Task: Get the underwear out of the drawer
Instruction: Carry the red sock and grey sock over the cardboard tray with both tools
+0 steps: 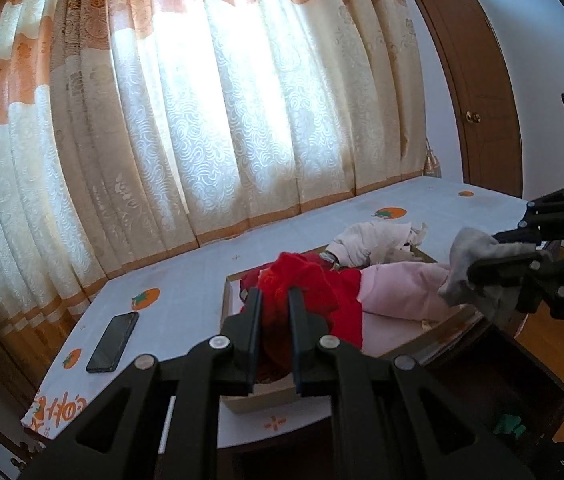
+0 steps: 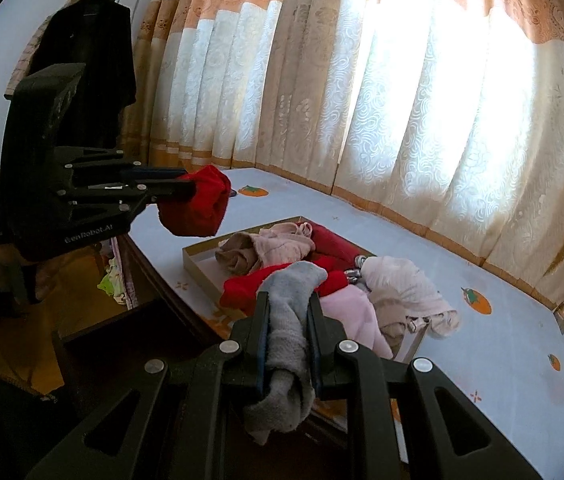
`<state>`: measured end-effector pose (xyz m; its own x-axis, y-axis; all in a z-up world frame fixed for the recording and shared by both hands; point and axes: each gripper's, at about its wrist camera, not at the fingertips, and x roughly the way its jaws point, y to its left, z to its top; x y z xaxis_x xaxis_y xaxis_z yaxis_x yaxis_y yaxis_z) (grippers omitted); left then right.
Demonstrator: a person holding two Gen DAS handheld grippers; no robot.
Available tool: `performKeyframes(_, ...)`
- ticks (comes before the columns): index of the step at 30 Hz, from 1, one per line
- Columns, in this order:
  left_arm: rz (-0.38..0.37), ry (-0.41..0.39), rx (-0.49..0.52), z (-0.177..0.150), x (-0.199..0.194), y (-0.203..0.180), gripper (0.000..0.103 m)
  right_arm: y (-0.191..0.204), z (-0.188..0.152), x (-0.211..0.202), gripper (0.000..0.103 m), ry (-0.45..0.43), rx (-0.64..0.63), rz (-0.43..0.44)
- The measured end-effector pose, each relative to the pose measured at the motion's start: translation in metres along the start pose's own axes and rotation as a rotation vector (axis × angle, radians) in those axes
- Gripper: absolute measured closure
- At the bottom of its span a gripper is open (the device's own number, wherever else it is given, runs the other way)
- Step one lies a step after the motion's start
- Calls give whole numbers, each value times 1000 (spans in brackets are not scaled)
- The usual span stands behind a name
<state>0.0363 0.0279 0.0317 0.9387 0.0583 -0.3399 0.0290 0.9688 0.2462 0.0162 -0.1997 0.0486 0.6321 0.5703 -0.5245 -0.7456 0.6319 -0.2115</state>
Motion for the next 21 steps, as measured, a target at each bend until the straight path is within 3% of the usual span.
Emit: performKeyframes(21, 37, 52, 26, 28, 67, -6, 93, -46, 30, 41, 85, 27, 45, -46)
